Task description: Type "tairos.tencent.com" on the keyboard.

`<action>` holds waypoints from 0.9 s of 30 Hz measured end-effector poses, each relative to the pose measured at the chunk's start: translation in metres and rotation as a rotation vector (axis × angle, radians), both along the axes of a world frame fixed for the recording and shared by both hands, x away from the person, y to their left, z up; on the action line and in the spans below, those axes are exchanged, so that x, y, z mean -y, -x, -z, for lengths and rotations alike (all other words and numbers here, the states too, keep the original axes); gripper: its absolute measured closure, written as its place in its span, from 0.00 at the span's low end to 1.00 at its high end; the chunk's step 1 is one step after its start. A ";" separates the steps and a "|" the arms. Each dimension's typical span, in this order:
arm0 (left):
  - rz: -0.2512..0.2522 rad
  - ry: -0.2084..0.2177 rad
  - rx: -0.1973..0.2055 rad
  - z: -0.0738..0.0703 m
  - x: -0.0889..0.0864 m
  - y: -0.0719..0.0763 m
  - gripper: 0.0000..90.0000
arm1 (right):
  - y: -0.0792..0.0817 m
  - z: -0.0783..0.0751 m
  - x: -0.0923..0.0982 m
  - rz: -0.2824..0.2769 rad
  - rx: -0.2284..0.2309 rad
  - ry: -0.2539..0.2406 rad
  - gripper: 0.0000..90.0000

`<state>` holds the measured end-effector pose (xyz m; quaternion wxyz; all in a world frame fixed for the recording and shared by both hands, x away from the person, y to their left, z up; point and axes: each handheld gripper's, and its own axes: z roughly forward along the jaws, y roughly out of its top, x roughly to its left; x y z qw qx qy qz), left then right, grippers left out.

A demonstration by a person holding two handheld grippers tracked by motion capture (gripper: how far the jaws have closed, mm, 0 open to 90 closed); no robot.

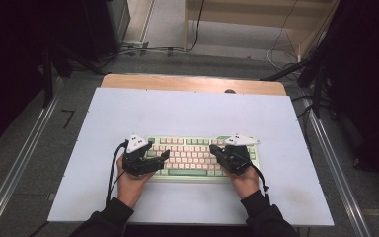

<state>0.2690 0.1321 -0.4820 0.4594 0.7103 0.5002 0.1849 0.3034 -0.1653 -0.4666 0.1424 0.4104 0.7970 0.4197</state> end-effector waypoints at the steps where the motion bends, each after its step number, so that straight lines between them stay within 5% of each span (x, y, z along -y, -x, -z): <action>1: 0.001 0.001 0.001 0.000 0.000 0.000 0.29 | 0.000 0.000 0.000 -0.007 -0.001 0.001 0.97; 11: 0.000 0.003 -0.003 0.000 -0.001 0.000 0.29 | 0.007 0.001 0.003 -0.033 -0.003 0.018 0.97; 27: 0.001 0.003 -0.005 0.000 -0.001 0.000 0.29 | 0.019 0.014 0.007 -0.059 -0.082 0.052 0.97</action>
